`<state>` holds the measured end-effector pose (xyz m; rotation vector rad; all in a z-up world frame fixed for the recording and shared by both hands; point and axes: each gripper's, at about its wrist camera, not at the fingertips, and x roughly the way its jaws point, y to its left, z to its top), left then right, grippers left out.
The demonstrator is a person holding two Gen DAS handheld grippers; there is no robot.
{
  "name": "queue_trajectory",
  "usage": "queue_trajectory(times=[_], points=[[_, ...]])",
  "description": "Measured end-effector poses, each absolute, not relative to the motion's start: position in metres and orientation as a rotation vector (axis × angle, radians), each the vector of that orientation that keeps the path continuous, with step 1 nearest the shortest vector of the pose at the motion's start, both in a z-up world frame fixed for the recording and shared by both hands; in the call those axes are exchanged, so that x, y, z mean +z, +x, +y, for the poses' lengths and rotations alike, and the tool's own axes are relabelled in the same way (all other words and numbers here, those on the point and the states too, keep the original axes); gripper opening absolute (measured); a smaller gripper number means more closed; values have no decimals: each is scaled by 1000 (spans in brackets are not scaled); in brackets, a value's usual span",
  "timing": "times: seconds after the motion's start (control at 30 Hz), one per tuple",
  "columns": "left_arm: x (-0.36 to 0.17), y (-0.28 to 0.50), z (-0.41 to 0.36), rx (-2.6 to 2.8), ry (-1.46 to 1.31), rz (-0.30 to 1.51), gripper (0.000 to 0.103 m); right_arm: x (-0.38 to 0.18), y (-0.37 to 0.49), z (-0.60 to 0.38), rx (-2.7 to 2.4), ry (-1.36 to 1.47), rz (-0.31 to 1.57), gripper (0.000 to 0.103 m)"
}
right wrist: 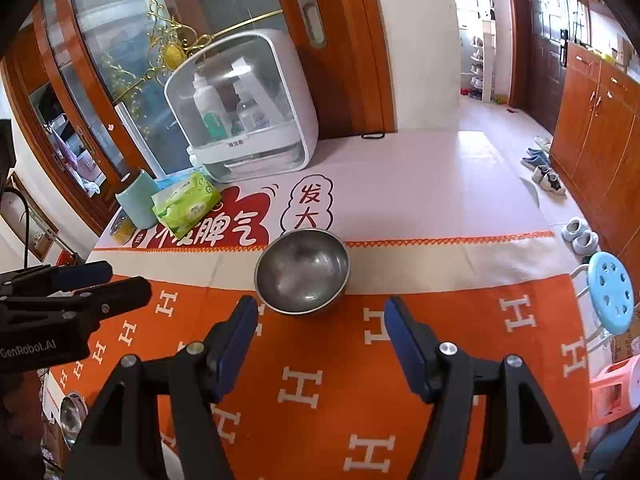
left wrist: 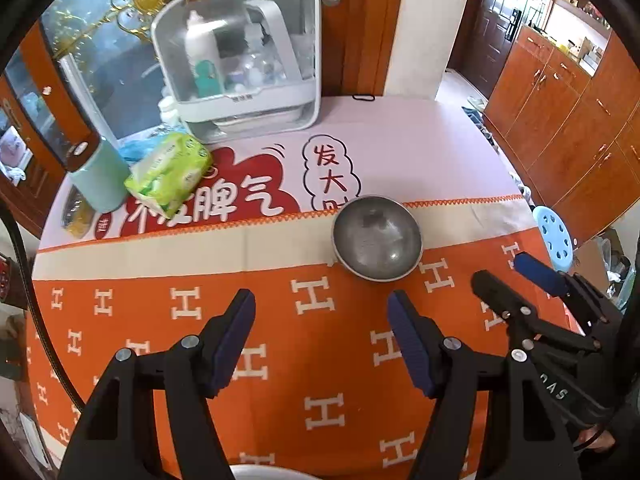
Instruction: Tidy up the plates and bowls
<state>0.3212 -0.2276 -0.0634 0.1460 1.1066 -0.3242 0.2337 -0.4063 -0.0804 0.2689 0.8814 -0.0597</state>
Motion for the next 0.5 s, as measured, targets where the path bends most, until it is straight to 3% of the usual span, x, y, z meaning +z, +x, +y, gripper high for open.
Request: queue_trajectory(times=[0.5], points=[[-155, 374, -237, -309, 70, 1180, 67, -155, 262, -430, -7, 427, 913, 66]])
